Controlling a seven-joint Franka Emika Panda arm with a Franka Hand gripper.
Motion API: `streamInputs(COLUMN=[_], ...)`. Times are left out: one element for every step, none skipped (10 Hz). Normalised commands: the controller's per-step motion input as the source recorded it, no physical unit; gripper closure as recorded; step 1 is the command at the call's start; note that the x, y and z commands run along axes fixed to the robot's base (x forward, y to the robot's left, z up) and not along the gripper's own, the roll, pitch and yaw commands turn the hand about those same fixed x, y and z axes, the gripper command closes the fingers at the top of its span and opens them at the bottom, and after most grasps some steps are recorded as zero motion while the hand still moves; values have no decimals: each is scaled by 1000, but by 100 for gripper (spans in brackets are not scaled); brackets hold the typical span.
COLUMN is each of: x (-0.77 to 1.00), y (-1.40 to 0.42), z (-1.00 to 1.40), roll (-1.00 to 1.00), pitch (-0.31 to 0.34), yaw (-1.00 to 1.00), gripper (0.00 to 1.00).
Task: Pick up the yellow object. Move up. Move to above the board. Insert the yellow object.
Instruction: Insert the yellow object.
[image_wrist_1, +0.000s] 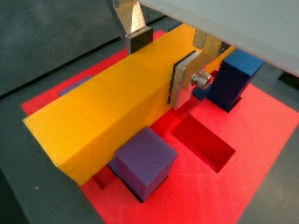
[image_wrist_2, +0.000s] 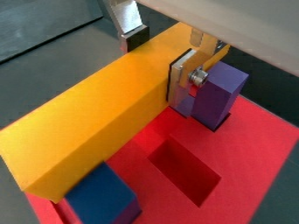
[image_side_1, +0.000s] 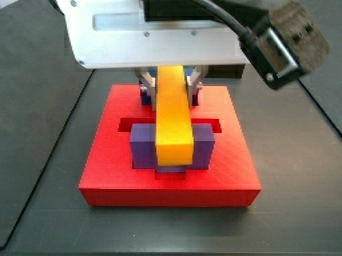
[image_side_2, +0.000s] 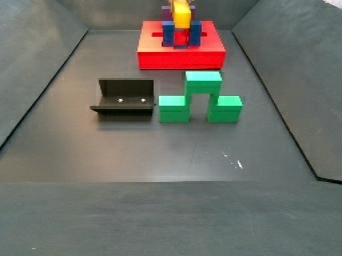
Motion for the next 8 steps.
streamInputs(x=[337,134,63,31,0,0,0,0], y=[0,23,71,123,143,140,83,0], z=[-186,-243,-211,-171,-189,-211,-220,-351], roll=[227,209,156,117,49,1,0,23], pitch=[100,60,64,77,86,93,84,63], yaw=[-109,-49,-46,-60,-51,-17,0,0], gripper=[100,100,100,100,100,100,100,100])
